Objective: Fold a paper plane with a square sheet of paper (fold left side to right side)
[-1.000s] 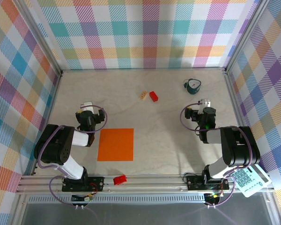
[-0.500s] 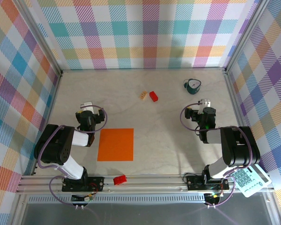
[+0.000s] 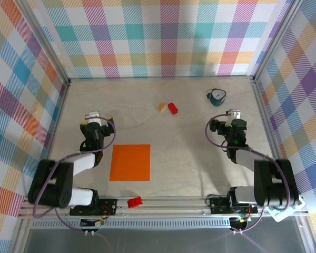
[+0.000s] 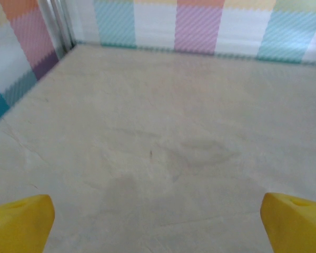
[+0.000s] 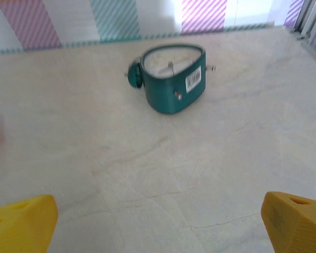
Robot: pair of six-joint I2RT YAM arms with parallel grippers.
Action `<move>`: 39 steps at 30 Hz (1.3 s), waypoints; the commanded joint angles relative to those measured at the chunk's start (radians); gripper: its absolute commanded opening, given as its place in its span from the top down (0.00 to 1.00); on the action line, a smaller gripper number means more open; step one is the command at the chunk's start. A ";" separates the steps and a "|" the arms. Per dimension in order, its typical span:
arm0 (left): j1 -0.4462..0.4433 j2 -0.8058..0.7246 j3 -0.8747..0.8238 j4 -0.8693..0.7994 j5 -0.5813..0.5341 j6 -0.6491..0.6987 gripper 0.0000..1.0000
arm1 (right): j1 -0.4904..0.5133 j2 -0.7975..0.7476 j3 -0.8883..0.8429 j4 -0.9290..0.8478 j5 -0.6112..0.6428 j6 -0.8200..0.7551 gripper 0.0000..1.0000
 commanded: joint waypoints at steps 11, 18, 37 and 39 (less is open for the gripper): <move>-0.056 -0.071 0.360 -0.875 0.646 -0.370 0.00 | -0.007 -0.411 0.178 -0.858 -0.511 0.436 0.01; -0.173 -0.009 0.303 -1.032 0.736 -0.373 0.00 | 0.006 -0.398 0.196 -0.932 -0.609 0.462 0.01; -0.409 0.326 0.329 -0.814 0.727 -0.565 0.00 | 0.048 -0.323 0.270 -0.983 -0.500 0.452 0.01; -0.443 0.372 0.372 -0.784 0.711 -0.592 0.00 | 0.049 -0.316 0.275 -0.993 -0.484 0.450 0.01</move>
